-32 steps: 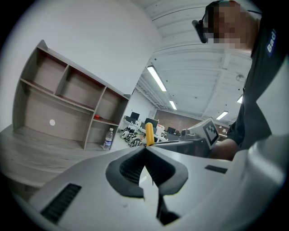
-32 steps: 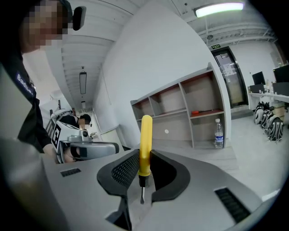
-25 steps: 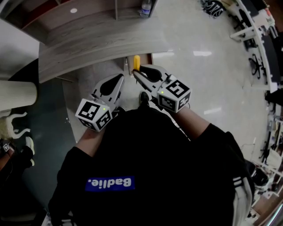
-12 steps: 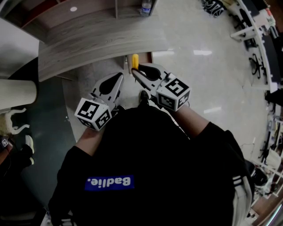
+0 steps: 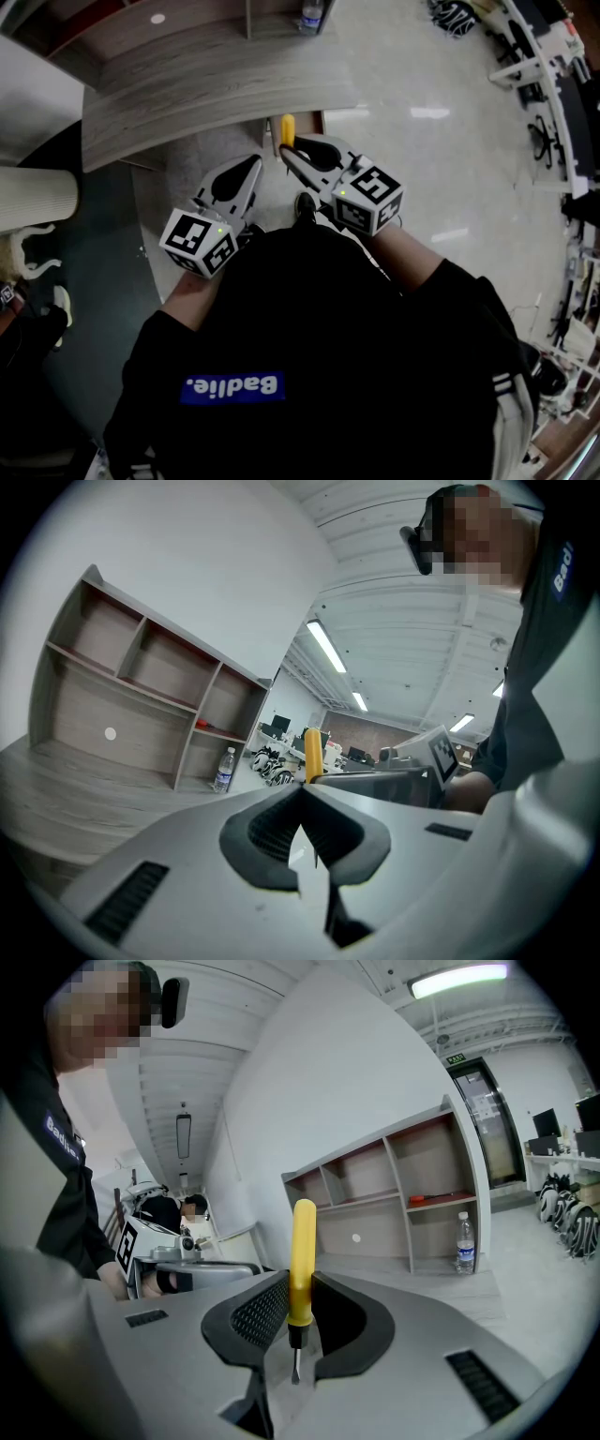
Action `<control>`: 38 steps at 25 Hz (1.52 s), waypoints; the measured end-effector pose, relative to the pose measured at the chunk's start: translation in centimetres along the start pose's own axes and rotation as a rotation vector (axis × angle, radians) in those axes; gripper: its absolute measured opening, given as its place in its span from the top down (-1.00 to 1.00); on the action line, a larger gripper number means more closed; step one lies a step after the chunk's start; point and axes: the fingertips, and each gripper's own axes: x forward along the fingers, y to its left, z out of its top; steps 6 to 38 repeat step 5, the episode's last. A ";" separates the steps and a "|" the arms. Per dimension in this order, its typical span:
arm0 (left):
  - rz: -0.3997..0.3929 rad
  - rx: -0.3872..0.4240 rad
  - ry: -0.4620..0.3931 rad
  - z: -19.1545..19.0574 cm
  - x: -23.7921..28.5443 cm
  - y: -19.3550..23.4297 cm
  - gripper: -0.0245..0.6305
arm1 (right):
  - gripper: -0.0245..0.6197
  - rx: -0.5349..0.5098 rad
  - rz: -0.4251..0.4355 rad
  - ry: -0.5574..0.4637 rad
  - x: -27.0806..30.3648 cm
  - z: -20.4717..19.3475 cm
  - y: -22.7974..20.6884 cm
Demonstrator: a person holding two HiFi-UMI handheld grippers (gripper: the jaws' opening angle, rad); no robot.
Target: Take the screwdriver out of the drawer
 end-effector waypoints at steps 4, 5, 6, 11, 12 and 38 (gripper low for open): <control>0.002 -0.004 0.009 0.7 1.0 0.2 0.92 | 0.63 0.003 -0.002 -0.002 0.1 0.6 -1.0; 0.002 -0.005 0.010 0.7 1.1 0.2 0.92 | 0.63 0.005 -0.003 -0.002 0.1 0.7 -1.1; 0.002 -0.005 0.010 0.7 1.1 0.2 0.92 | 0.63 0.005 -0.003 -0.002 0.1 0.7 -1.1; 0.002 -0.005 0.010 0.7 1.1 0.2 0.92 | 0.63 0.005 -0.003 -0.002 0.1 0.7 -1.1; 0.002 -0.005 0.010 0.7 1.1 0.2 0.92 | 0.63 0.005 -0.003 -0.002 0.1 0.7 -1.1; 0.002 -0.005 0.010 0.7 1.1 0.2 0.92 | 0.63 0.005 -0.003 -0.002 0.1 0.7 -1.1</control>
